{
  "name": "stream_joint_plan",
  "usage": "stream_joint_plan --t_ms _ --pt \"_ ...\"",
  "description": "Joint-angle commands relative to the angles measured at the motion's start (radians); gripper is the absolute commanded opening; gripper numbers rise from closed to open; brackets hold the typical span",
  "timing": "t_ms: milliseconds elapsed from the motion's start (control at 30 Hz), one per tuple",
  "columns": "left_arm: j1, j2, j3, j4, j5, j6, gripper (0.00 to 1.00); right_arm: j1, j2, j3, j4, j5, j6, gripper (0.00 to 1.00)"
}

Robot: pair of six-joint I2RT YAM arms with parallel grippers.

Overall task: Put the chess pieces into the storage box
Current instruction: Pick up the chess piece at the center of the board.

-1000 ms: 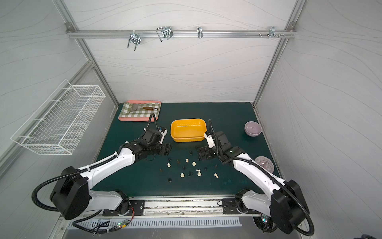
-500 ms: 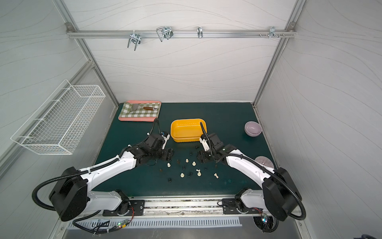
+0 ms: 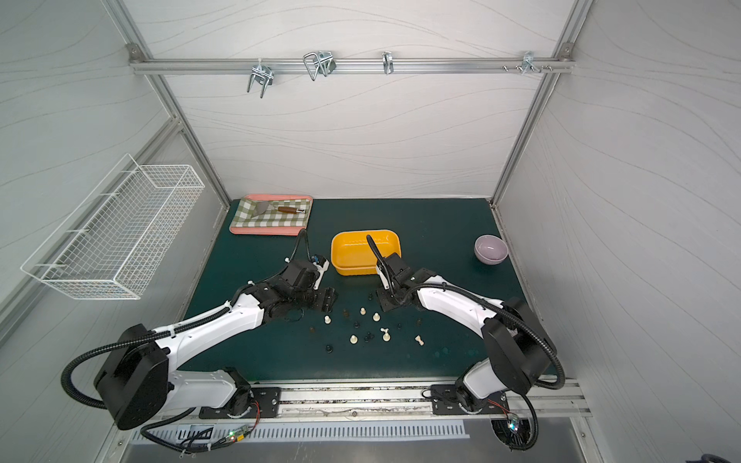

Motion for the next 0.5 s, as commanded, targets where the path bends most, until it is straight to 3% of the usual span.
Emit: stream_joint_plan --t_ms 0,467 --pt "-0.007 -0.022 0.003 0.035 -0.005 -0.019 0.78 0.011 0.028 0.023 -0.054 0.035 0.007 0.44" --pt "-0.007 -0.018 -0.018 0.062 0.003 -0.024 0.78 0.035 0.121 0.114 -0.134 0.106 0.007 0.26"
